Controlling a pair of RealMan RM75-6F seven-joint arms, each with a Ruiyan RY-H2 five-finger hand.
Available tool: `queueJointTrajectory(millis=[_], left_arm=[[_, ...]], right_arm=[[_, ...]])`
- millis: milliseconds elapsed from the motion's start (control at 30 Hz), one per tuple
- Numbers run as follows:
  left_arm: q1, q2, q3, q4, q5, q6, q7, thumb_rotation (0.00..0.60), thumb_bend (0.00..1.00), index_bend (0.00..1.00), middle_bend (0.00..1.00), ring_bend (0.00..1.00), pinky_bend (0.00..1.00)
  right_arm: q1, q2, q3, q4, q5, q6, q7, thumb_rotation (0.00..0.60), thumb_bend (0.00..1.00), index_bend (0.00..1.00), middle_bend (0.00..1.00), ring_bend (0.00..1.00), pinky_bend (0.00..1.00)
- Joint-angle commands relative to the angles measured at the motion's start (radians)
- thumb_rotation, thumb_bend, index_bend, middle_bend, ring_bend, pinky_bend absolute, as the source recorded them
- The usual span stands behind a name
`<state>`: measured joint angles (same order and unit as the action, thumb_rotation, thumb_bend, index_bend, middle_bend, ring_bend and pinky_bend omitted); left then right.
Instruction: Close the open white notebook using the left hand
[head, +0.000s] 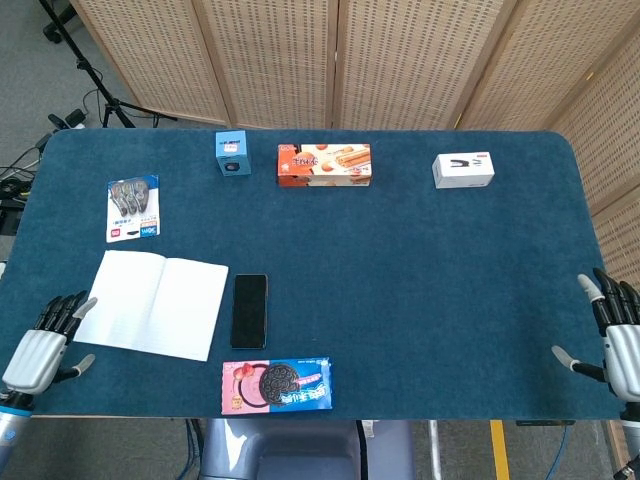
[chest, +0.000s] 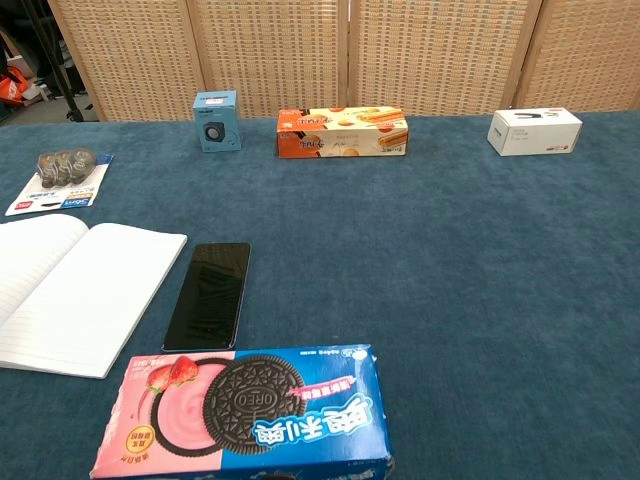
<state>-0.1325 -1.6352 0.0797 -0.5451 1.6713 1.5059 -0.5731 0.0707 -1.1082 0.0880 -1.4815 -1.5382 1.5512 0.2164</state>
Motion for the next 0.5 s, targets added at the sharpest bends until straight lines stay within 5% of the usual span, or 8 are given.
queueJointTrajectory(millis=[33,500], left_arm=[[-0.014,-0.057,0.015,0.075,0.012,-0.006,-0.049,0.600,0.23,0.00,0.00,0.00,0.00],[-0.037,-0.118,0.018,0.168,0.004,-0.021,-0.023,0.600,0.24,0.00,0.00,0.00,0.00]], right_arm=[[0.000,0.001,0.000,0.000,0.000,0.000,0.003,0.600,0.00,0.00,0.00,0.00,0.00],[0.002,0.003,-0.002,0.000,-0.002,-0.005,0.010,0.600,0.00,0.00,0.00,0.00,0.00]])
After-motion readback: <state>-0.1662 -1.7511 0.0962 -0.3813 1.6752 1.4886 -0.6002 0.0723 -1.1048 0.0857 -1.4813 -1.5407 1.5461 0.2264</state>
